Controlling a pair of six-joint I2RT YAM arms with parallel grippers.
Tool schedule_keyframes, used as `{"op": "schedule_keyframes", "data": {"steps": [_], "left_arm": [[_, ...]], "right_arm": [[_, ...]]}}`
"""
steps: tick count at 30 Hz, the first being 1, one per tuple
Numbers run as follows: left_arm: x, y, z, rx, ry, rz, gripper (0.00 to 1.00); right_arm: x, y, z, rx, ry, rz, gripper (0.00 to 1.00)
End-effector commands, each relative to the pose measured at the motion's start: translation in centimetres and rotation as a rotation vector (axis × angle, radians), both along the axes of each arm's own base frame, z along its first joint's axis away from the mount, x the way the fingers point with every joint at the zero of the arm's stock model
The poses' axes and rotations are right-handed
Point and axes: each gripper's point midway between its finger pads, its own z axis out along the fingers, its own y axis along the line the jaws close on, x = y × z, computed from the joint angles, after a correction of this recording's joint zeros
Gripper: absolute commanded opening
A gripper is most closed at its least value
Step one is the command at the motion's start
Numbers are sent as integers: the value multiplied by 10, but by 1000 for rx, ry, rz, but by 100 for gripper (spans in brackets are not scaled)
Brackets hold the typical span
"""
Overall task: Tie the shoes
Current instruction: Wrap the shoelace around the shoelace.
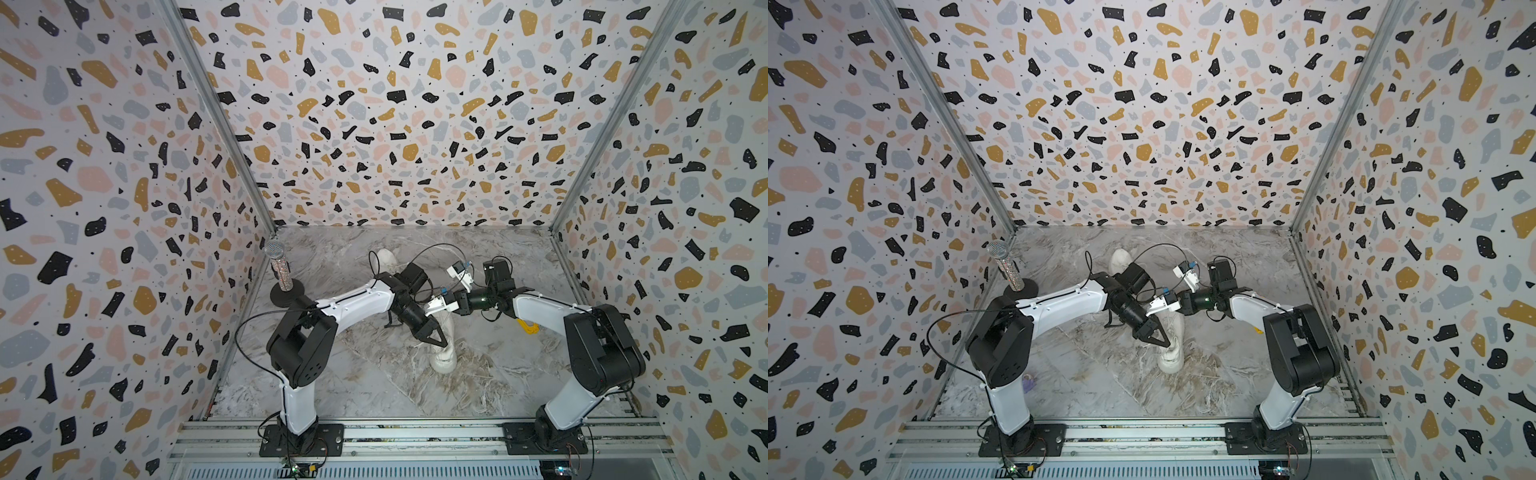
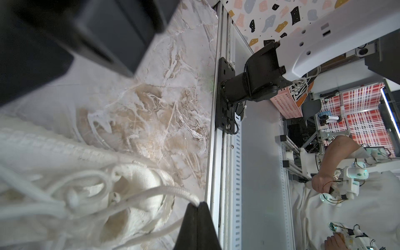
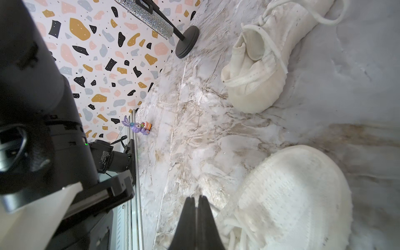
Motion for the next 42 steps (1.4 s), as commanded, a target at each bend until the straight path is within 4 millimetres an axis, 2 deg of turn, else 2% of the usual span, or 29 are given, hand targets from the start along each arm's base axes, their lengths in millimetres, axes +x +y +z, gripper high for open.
{"op": "schedule_keyframes", "data": {"steps": [1, 6, 10, 16, 21, 27, 33, 38, 42], "left_arm": [[14, -23, 13, -51, 5, 53, 0], [26, -39, 6, -33, -51, 108, 0], [36, -45, 0, -27, -101, 142, 0], [28, -37, 7, -59, -161, 107, 18], [13, -21, 10, -64, -190, 45, 34], [1, -2, 13, -84, -197, -11, 46], [-10, 27, 17, -85, -235, -85, 50], [-1, 55, 1, -14, -350, -73, 48], [-15, 68, -18, 38, -405, -112, 49]], "right_arm": [[1, 5, 11, 22, -20, 32, 0], [1, 5, 9, 19, -15, 34, 0], [0, 4, 8, 19, -9, 35, 0], [-1, 4, 10, 19, -20, 39, 0], [-1, 3, 11, 14, -28, 41, 0], [-1, 3, 9, 8, -27, 44, 0], [-2, 2, 10, 6, -39, 50, 0], [-3, 2, 10, 4, -45, 55, 0], [-3, 2, 10, -2, -49, 60, 0]]}}
